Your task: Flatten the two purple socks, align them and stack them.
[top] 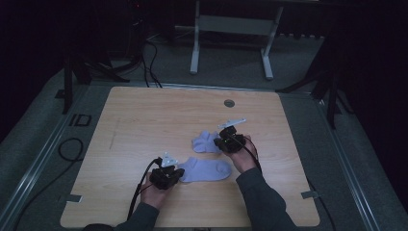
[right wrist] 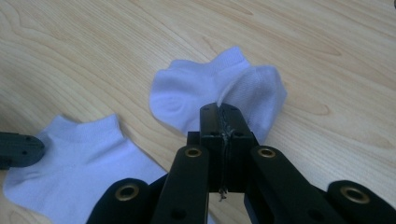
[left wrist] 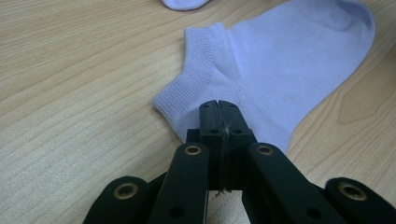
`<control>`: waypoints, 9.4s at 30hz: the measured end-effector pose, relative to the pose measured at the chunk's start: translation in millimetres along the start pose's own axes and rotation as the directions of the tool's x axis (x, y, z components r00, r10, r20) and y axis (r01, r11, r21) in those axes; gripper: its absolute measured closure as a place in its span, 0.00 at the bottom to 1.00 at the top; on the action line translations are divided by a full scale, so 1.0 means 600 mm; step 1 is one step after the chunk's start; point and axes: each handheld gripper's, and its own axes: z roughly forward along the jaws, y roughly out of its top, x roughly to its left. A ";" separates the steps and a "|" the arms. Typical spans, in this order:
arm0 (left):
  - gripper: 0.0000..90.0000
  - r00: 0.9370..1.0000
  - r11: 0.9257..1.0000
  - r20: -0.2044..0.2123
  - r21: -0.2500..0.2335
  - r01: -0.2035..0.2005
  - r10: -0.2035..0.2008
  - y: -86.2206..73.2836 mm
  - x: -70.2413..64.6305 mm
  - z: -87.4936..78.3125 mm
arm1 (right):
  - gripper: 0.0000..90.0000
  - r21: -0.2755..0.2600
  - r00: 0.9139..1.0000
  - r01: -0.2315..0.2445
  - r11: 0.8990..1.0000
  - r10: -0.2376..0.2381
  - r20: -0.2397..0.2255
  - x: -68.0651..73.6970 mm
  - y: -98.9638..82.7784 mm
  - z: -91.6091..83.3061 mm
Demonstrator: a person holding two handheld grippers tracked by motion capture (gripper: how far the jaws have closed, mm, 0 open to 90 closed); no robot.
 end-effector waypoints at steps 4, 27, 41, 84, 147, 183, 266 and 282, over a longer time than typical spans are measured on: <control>0.99 1.000 1.000 0.000 0.000 0.001 -0.001 0.000 0.000 0.000 | 0.99 0.001 1.000 -0.015 1.000 0.015 -0.007 -0.005 -0.006 -0.002; 0.99 1.000 1.000 0.000 -0.003 0.003 -0.003 -0.001 0.000 0.000 | 0.99 0.040 0.998 -0.036 0.999 0.034 0.052 -0.044 -0.037 -0.009; 0.99 1.000 1.000 0.001 -0.002 0.002 -0.002 0.000 0.000 0.000 | 0.97 0.048 0.992 -0.080 0.996 0.075 0.097 -0.074 -0.056 -0.020; 0.81 0.996 0.990 0.074 -0.125 0.063 -0.054 0.010 0.027 -0.029 | 0.63 0.026 0.993 0.114 0.993 -0.114 0.005 -0.013 0.050 0.025; 0.77 0.999 0.995 0.038 -0.098 -0.001 0.005 0.010 0.018 -0.023 | 0.94 0.088 0.989 0.147 0.985 -0.145 -0.034 -0.026 0.015 0.100; 0.75 0.999 0.996 0.041 -0.085 0.017 -0.013 0.008 0.021 -0.020 | 0.94 -0.233 0.985 0.130 0.964 -0.152 -0.078 -0.019 -0.012 -0.116; 0.99 0.991 0.988 0.125 -0.148 -0.035 0.054 0.055 -0.031 -0.025 | 0.91 -0.191 0.966 0.133 0.972 -0.171 -0.196 0.093 -0.048 -0.026; 0.99 0.994 0.990 0.105 -0.139 -0.027 0.042 0.052 -0.024 -0.025 | 0.74 -0.251 0.985 0.056 0.966 -0.095 -0.145 0.048 -0.092 -0.086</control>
